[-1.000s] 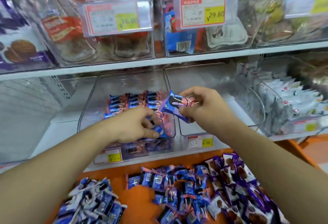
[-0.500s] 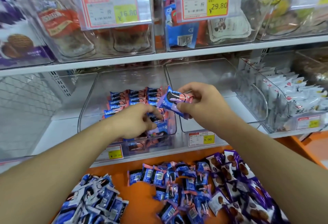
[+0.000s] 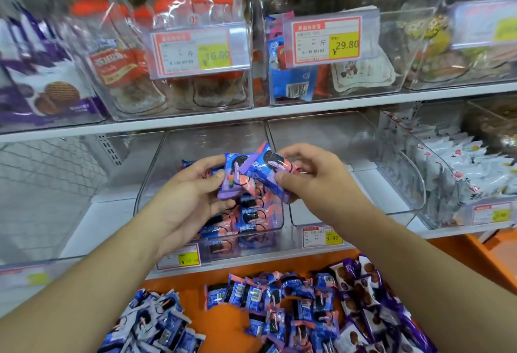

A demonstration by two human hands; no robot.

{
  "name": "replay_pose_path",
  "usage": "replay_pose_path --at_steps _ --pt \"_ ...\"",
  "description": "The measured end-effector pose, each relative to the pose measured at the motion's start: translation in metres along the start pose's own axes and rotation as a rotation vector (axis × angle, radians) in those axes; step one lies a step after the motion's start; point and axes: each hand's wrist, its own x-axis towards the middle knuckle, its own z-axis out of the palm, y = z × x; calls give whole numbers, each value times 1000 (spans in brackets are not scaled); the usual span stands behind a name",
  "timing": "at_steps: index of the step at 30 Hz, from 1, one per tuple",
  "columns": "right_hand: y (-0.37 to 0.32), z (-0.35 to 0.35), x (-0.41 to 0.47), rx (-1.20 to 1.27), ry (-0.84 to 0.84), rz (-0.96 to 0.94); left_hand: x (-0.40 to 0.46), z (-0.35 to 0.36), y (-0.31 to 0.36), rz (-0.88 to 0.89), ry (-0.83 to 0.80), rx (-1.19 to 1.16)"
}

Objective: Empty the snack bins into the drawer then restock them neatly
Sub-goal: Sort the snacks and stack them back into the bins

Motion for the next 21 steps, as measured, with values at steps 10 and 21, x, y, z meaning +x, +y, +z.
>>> replay_pose_path --at_steps 10,21 --pt "4 -8 2 -33 44 18 6 -1 7 63 28 382" --pt "14 -12 9 -116 97 32 21 -6 -16 46 -6 797"
